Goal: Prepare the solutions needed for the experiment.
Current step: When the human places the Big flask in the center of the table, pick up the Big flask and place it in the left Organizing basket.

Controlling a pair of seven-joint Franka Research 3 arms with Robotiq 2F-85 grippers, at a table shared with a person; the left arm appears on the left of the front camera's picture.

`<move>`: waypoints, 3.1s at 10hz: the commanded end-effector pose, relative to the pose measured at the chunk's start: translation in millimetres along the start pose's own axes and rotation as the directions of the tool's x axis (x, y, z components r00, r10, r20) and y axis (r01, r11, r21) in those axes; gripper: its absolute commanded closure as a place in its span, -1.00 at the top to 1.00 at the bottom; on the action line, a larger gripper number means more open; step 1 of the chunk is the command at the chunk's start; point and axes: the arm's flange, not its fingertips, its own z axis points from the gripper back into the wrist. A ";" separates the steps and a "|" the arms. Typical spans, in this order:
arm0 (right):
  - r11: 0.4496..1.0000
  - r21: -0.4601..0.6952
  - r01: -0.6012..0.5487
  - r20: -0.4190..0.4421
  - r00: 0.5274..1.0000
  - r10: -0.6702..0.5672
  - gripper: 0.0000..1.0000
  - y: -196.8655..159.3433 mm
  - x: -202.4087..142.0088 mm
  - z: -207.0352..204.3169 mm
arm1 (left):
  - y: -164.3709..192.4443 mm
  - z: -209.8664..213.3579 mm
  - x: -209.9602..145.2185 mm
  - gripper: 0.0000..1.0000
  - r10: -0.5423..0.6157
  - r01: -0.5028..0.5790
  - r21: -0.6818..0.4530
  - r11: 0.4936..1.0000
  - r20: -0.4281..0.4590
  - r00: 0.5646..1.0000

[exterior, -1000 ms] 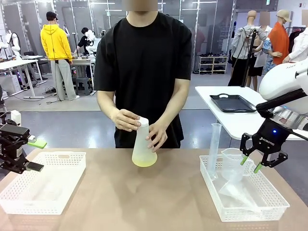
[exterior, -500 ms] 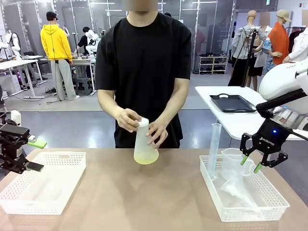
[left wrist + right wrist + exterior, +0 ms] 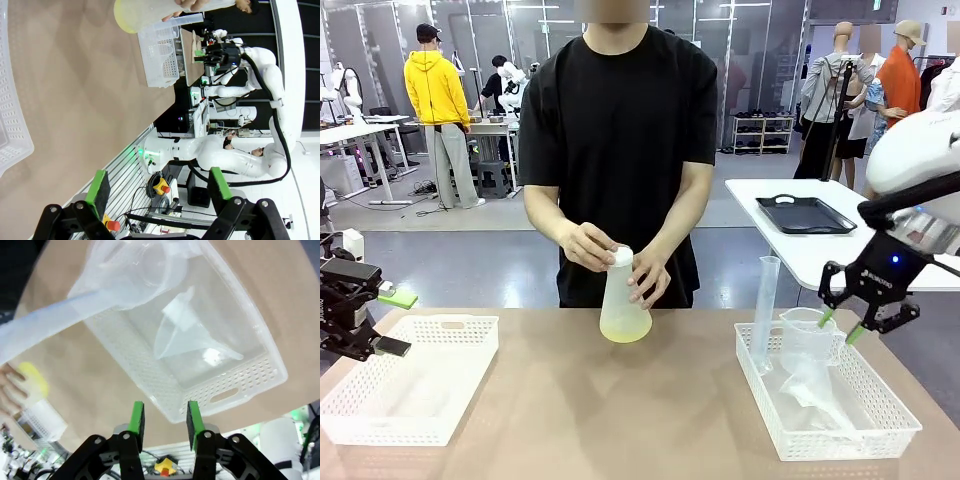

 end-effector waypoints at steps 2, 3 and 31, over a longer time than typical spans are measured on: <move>0.978 0.180 -0.106 0.098 0.991 0.090 -0.10 5.6 -47.2 30.1 | -3.4 -0.6 1.2 1.00 -0.009 0.009 -0.024 1.000 0.008 1.000; 0.967 0.216 -0.134 0.112 0.987 0.112 -0.10 7.2 -55.6 38.7 | -3.4 -0.6 1.2 1.00 -0.009 0.009 -0.024 1.000 0.008 1.000; 0.674 0.684 -0.278 -0.077 0.892 0.446 0.91 -3.0 -76.2 51.6 | -3.4 -0.6 1.2 1.00 -0.009 0.009 -0.024 1.000 0.008 1.000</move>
